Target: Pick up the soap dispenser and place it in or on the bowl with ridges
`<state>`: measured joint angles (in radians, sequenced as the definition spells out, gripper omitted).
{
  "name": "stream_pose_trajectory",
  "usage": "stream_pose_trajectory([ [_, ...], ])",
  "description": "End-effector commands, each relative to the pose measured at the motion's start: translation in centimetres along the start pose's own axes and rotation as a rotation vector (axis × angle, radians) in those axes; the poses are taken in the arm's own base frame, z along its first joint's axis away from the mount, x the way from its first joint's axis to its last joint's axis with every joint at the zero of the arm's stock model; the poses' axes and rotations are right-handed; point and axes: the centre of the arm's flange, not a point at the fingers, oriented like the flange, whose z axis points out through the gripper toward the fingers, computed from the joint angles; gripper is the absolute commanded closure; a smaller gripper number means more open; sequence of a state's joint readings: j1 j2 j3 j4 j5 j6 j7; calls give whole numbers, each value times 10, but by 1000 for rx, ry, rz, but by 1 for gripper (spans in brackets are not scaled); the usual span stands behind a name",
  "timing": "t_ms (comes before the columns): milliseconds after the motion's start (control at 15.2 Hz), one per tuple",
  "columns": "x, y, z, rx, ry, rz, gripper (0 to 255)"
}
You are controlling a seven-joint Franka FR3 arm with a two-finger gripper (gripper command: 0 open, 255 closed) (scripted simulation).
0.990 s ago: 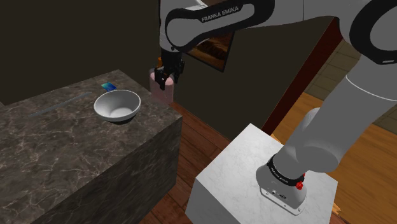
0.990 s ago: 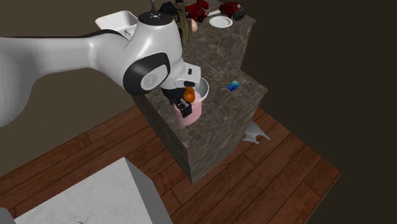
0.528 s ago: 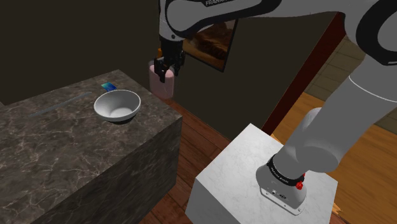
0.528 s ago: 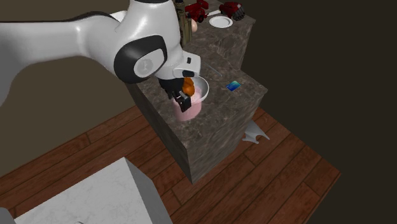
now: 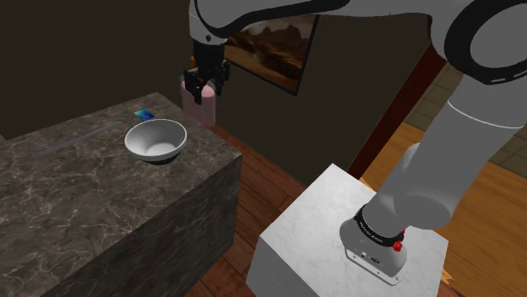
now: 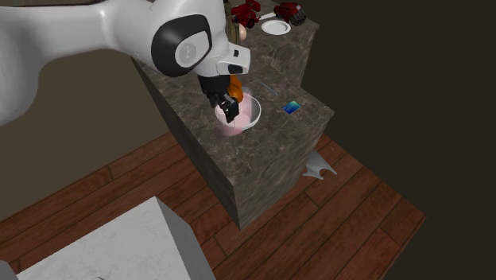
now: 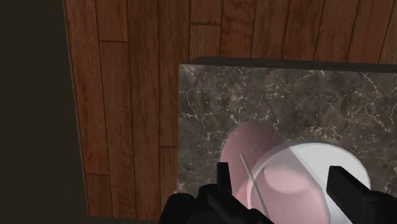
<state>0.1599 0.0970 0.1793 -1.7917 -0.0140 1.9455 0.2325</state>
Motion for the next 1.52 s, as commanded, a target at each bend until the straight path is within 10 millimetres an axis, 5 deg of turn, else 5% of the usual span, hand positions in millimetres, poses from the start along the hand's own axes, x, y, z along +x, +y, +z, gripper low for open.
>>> stream_pose_trajectory([
  [0, 20, -22, 0, 1, 1, 1, 255],
  [594, 99, -113, 3, 1, 1, 1, 255],
  [1452, 96, -112, 71, 1, 1, 1, 255],
])
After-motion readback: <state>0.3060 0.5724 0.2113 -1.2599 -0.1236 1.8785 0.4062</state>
